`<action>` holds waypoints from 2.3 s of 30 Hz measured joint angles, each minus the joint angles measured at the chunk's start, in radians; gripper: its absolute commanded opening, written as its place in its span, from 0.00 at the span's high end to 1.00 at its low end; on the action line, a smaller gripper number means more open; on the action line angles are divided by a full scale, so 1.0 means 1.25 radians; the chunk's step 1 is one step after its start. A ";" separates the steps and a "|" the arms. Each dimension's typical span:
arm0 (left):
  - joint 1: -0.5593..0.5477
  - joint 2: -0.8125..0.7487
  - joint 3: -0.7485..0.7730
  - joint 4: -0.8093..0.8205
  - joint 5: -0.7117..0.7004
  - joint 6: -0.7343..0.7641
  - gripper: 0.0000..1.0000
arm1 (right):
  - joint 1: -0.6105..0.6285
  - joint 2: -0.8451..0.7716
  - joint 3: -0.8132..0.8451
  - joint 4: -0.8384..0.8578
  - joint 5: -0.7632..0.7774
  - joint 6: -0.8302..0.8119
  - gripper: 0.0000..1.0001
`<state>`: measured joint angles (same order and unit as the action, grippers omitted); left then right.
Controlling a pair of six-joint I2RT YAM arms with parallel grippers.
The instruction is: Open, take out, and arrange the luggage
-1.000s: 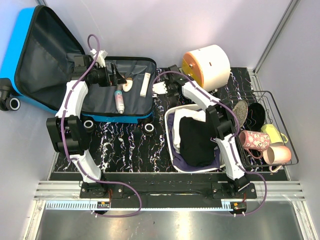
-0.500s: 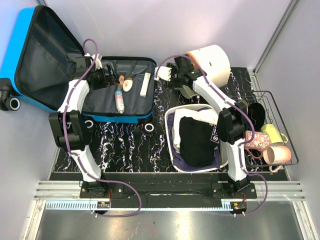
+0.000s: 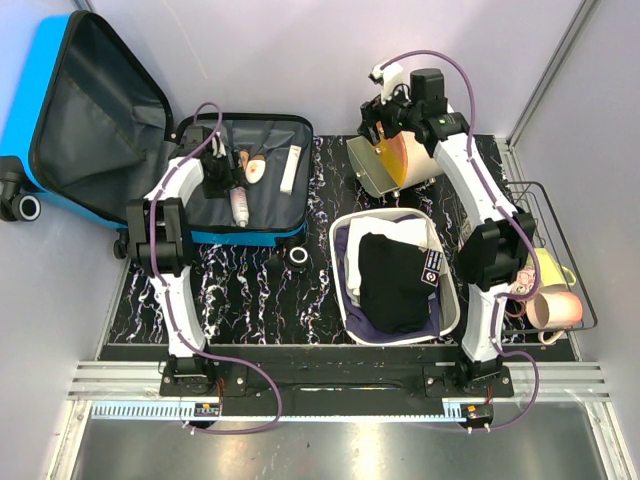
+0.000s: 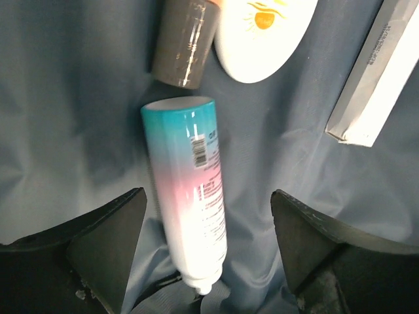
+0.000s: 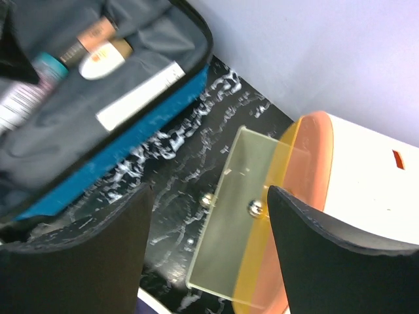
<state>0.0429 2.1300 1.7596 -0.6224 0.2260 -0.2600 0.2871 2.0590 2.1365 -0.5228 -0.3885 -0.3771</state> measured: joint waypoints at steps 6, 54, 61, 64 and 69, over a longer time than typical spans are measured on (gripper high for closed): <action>-0.028 0.063 0.028 0.002 -0.011 -0.007 0.28 | -0.002 -0.073 -0.076 0.086 -0.060 0.128 0.21; -0.145 -0.279 -0.112 0.566 0.272 -0.379 1.00 | 0.175 0.161 0.048 0.461 -0.283 0.682 0.35; -0.151 -0.279 -0.122 0.586 0.259 -0.386 0.90 | 0.178 0.188 0.089 0.417 -0.258 0.698 0.88; -0.152 -0.279 -0.122 0.595 0.258 -0.385 0.44 | 0.178 0.188 0.094 0.409 -0.252 0.687 1.00; -0.152 -0.279 -0.122 0.575 0.248 -0.375 0.01 | 0.179 0.186 0.089 0.365 -0.214 0.627 1.00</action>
<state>-0.1471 1.7809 1.6073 0.0959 0.5365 -0.7292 0.5106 2.2910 2.2475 -0.0669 -0.6556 0.4072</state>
